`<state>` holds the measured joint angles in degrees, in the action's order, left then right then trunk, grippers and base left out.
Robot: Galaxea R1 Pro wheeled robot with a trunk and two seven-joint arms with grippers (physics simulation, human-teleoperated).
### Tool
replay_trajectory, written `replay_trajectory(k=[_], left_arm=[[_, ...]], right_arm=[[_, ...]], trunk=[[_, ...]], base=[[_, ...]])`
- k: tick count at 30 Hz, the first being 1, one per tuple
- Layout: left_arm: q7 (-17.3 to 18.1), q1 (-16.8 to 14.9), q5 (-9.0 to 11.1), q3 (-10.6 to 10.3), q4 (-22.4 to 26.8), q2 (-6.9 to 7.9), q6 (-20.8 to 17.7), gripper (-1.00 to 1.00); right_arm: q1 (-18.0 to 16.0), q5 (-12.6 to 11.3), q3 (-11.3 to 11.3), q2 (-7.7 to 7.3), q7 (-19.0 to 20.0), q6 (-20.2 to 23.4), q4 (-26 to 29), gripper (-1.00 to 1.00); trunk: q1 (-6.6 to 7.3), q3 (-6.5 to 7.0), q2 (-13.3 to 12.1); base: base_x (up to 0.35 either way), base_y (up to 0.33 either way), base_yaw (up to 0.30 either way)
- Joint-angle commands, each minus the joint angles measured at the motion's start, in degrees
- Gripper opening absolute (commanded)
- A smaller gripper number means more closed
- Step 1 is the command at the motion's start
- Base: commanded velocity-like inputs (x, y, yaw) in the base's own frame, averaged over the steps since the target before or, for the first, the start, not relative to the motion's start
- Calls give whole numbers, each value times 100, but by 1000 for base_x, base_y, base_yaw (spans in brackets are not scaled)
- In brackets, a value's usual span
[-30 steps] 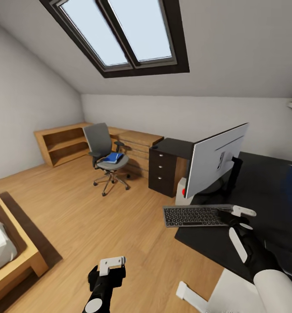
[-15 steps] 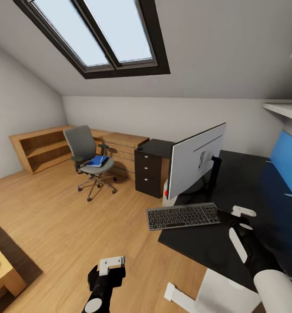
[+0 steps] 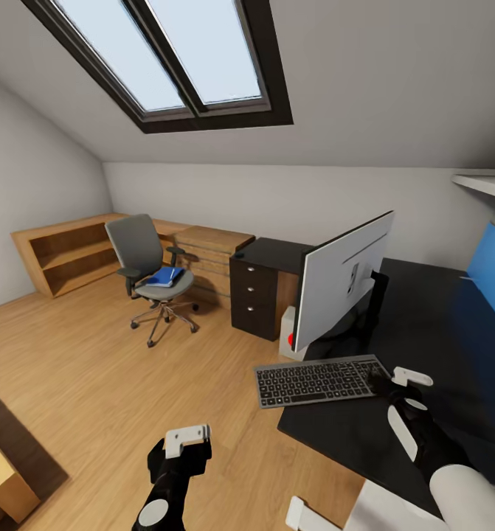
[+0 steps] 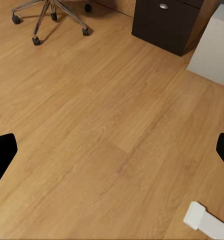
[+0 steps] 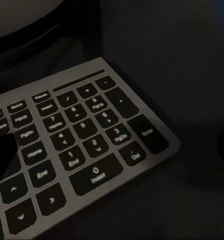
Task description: In the bedroom, organize the workspace by keeping the computer under the desk, ensuring the monitor is on the desk, placing the keyboard on the desk next to the monitor, placing the mouse on the desk next to the keyboard, moving the folder from the swivel chair onto the desk next to the mouse, stacking the notebook on top of the folder with the pen on top of the notebook, and positioning the swivel chair next to the desk.
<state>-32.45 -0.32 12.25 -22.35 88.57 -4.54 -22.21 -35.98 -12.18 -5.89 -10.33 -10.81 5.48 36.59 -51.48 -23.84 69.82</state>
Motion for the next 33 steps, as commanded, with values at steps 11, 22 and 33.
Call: replay_trajectory(k=[11,22,33], left_arm=[[-42,-3,46,-6,55,6,-12,100],[-42,-3,40,-6,56,6,-12,100],[-42,-3,49,-14,158,40,-12,100]], right_arm=[[-28,-41,9,-80,255,-466,-614,100],[-45,-39,9,-97,263,-503,-789,100],[-224,-39,9,-117,263,-646,-1236,100]], trunk=[[-1,-6,4],[-1,-6,4],[-1,-6,4]], base=[[133,2,0],[175,0,0],[105,0,0]])
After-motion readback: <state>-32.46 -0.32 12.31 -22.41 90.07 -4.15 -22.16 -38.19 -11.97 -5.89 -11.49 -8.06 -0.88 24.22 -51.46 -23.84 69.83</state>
